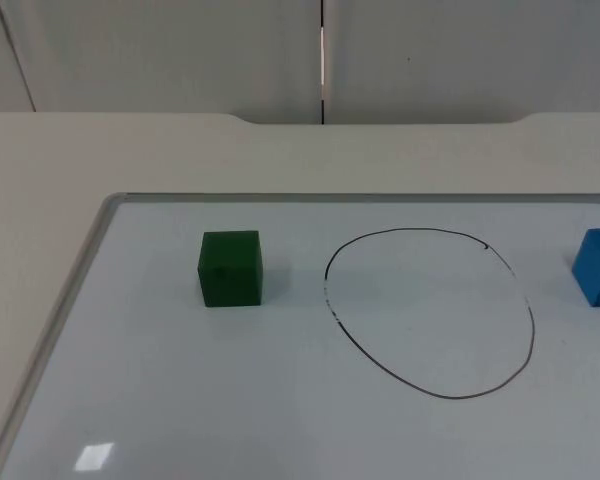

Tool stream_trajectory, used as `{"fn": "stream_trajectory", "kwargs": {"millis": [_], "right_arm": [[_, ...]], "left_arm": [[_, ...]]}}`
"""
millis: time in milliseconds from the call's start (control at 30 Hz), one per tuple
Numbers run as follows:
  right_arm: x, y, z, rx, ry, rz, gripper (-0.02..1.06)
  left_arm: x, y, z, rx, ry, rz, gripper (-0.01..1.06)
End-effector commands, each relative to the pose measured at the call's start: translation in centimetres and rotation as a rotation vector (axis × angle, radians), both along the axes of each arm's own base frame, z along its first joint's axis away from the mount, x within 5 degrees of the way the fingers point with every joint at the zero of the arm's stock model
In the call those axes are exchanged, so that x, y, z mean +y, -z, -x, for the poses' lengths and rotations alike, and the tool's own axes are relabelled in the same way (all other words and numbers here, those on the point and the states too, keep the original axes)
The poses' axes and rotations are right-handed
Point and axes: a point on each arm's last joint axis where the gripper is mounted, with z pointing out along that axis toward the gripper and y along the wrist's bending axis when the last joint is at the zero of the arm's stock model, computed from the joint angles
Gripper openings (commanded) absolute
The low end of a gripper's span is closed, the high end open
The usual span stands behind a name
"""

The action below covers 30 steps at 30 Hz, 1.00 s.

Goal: Push the two cubes into the marked area.

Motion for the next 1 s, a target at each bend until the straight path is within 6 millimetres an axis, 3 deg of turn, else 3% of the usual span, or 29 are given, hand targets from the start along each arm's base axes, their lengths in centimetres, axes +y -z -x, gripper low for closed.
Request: {"fn": "stream_trajectory", "kwargs": {"millis": [0,200,733,800,833,867,967], "right_arm": [[0.0,0.1,0.0,-0.005,0.004,0.009,1.05],[0.0,0.1,0.0,-0.005,0.004,0.009,1.05],[0.0,0.1,0.0,-0.005,0.004,0.009,1.05],[0.0,0.1,0.0,-0.005,0.004,0.009,1.05],[0.0,0.1,0.0,-0.005,0.004,0.009,1.05],[0.0,0.1,0.0,-0.005,0.004,0.009,1.05],[0.0,0.1,0.0,-0.005,0.004,0.009,1.05]], "left_arm": [[0.0,0.0,-0.2,0.005,-0.007,0.005,1.01],[0.0,-1.3,-1.5,-0.053,-0.009,0.01,0.98],[-0.5,-1.3,-5.7,0.015,-0.002,0.065,0.83],[-0.7,-1.1,-6.1,0.04,0.005,0.084,0.76],[-0.9,-1.1,-6.4,0.04,0.02,0.103,0.65],[-0.9,-1.1,-6.4,0.04,0.02,0.103,0.65],[-1.5,-1.4,-6.7,0.003,0.094,0.132,0.39]]}}
